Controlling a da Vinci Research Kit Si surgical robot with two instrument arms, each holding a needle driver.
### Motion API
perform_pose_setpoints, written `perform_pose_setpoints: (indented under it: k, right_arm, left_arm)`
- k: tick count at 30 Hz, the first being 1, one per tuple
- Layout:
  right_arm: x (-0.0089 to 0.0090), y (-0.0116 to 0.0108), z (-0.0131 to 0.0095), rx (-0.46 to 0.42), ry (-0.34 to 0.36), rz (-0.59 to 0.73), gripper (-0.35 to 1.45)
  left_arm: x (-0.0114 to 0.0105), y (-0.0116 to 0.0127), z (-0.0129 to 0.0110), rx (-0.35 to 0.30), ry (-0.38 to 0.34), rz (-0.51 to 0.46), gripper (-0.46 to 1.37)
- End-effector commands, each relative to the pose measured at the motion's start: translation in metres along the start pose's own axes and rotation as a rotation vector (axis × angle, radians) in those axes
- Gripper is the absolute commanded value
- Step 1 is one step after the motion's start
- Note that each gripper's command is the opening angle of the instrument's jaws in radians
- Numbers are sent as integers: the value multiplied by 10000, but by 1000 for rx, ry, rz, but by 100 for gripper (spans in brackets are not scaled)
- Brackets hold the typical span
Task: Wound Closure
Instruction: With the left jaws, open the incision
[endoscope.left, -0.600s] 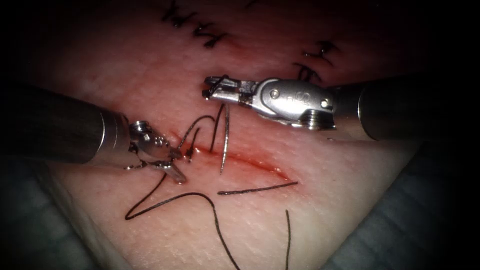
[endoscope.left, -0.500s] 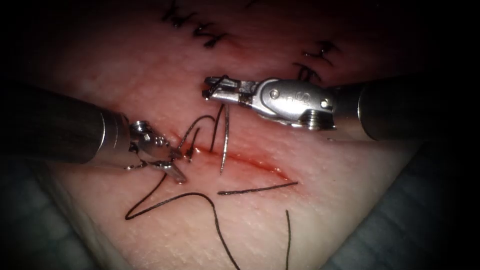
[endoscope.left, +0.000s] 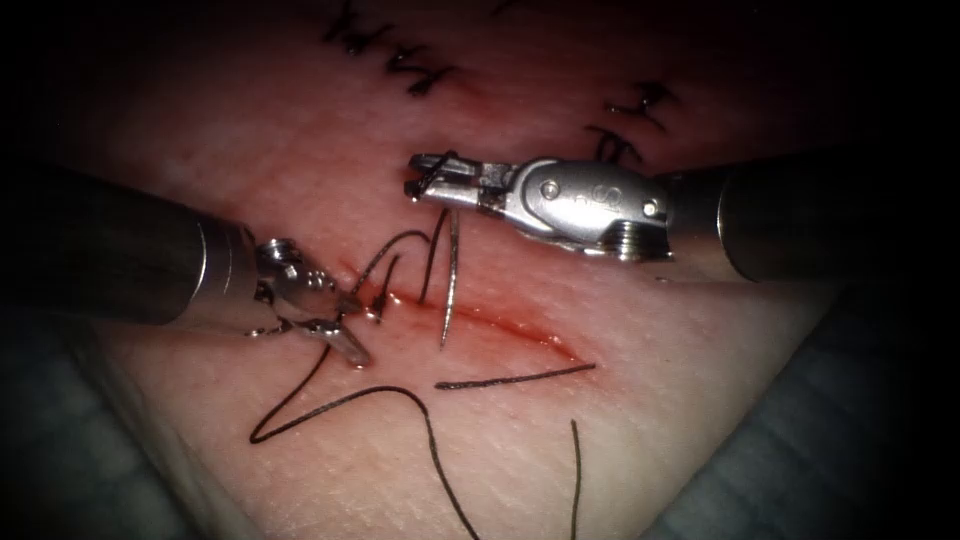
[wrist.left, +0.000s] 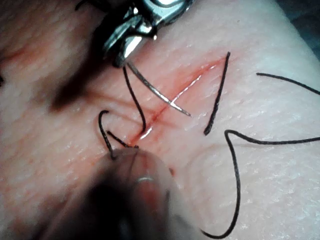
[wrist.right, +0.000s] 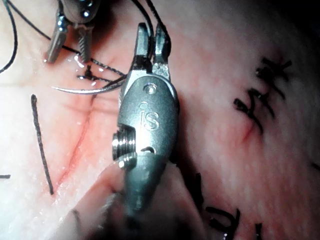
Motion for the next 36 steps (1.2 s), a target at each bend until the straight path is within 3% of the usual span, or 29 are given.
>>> perform_pose_setpoints:
  k: [1,9,14,15,19,24,36]
  right_arm:
    - [0,0,0,-4,0,0,-35]
    - [-2,4,0,-5,-1,0,-35]
    - [-3,6,-2,-5,-2,1,-35]
    - [-3,8,-3,-5,-2,2,-35]
    - [-2,11,-5,-4,-3,5,-35]
    - [1,12,-8,-1,-2,8,-35]
    - [7,9,-19,3,-5,11,-35]
  left_arm:
    - [2,1,-4,9,4,-7,47]
    - [22,10,-36,44,43,21,40]
    - [38,21,-56,21,117,74,-5]
    - [41,24,-59,15,139,92,-35]
    - [47,30,-56,-2,171,143,-35]
    - [47,25,-33,-37,177,181,-35]
    - [40,8,12,-60,171,185,-35]
